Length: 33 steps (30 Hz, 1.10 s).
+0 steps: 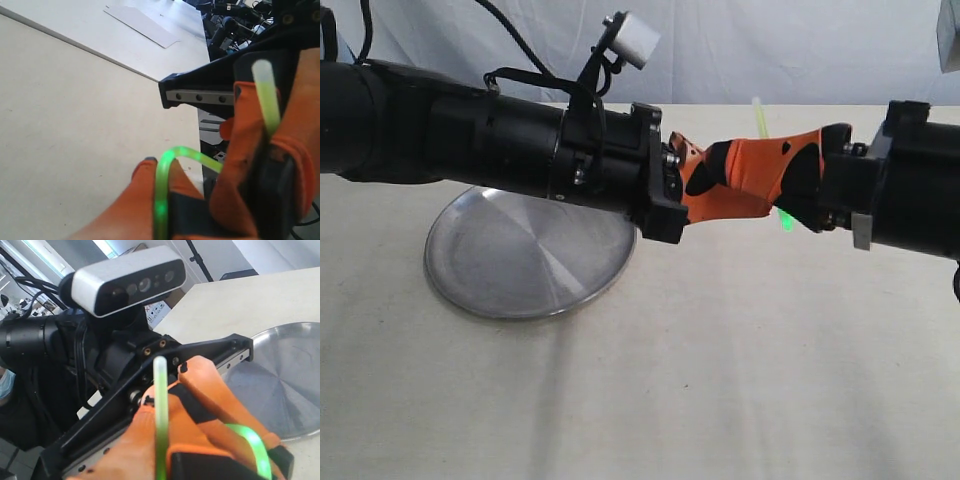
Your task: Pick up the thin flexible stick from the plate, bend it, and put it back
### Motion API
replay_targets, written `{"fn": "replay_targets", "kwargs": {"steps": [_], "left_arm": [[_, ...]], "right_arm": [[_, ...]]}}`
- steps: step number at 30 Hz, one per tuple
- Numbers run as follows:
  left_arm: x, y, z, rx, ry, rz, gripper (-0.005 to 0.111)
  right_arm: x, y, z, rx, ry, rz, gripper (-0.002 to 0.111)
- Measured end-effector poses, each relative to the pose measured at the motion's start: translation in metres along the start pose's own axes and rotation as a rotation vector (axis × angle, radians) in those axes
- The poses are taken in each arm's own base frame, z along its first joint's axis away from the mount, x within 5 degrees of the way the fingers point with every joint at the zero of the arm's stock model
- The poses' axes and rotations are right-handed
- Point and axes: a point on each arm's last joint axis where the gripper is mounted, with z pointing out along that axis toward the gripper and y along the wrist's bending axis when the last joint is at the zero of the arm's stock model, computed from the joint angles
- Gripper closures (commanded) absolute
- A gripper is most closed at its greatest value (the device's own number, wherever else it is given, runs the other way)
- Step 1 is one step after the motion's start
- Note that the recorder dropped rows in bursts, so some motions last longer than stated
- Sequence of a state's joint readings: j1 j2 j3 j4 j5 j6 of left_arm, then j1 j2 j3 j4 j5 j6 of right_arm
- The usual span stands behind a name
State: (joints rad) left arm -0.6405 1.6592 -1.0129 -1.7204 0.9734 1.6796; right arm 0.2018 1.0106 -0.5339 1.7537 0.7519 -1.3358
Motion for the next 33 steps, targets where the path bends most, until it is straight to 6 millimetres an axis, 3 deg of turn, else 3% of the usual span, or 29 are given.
{"fn": "replay_targets", "kwargs": {"steps": [33], "left_arm": [[0.001,0.000,0.001,0.032,-0.005,-0.010,0.107]], "right_arm": [[-0.003,-0.012,-0.001,0.136,-0.031,-0.010,0.109]]}}
